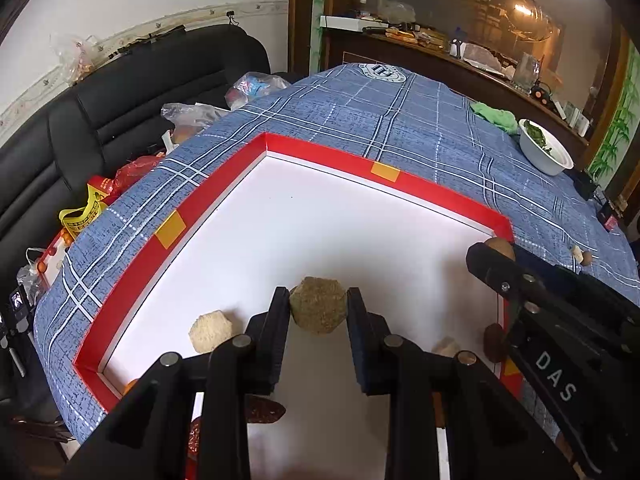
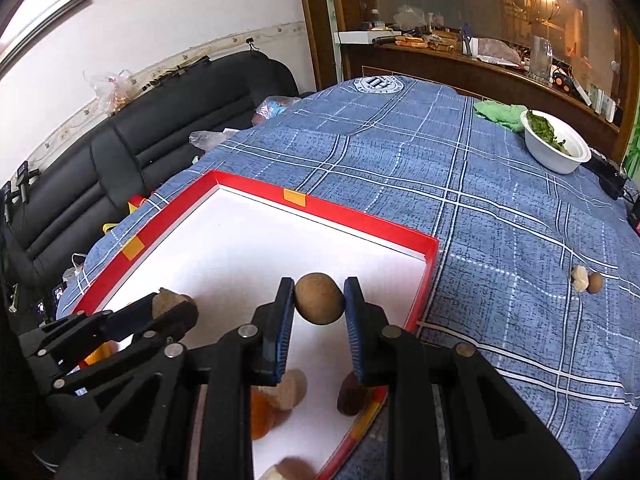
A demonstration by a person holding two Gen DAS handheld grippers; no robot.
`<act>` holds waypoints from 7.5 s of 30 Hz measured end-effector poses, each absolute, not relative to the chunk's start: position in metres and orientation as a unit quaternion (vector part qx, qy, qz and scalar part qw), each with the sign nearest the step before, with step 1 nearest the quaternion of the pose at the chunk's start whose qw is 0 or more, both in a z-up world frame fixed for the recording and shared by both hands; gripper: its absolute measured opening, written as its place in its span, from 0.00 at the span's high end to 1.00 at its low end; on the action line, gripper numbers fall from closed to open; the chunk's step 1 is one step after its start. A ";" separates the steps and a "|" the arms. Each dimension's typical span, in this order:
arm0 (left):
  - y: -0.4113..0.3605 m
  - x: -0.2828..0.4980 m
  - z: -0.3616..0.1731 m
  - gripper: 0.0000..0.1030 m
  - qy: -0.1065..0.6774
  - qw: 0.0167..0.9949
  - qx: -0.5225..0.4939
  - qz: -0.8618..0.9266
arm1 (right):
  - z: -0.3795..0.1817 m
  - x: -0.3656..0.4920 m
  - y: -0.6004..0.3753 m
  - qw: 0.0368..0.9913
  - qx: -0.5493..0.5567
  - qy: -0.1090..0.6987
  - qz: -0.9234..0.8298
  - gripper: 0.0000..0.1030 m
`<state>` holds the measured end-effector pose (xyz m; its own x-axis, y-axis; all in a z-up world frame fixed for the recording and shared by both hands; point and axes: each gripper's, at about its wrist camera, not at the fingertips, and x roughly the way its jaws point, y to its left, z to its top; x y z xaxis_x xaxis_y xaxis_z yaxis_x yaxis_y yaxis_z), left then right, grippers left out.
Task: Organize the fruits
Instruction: 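Carry the kiwi and the beige ball over the tray, then open both tools to drop the kiwi and the beige ball into the tray, then move both open tools back toward the beige cube and kiwi, then grasp the brown kiwi with the right tool while the left tool grasps the beige cube, then carry the kiwi and the beige cube over the tray, then open both tools to drop the cube and the kiwi into the tray, then lift both open tools away from the tray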
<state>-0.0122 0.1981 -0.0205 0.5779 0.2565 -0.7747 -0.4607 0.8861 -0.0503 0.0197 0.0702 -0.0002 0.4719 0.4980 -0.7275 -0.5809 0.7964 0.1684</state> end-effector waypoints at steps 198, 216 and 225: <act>0.242 0.010 -0.022 0.39 0.421 0.852 -0.133 0.283 | -0.025 0.047 0.106 0.834 -0.056 0.463 0.295 0.58; 0.184 -0.088 0.020 0.18 0.363 0.882 -0.106 0.280 | 0.053 -0.052 0.020 0.865 -0.092 0.354 0.343 0.00; 0.166 -0.109 0.014 0.15 0.379 0.884 -0.099 0.256 | 0.051 -0.089 -0.010 0.863 -0.105 0.343 0.356 0.00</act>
<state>-0.1088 0.1660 0.0145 0.5820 0.3773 -0.7203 -0.5276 0.8493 0.0186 -0.0888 -0.0103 0.0512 0.5115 0.5415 -0.6672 -0.6859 0.7250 0.0625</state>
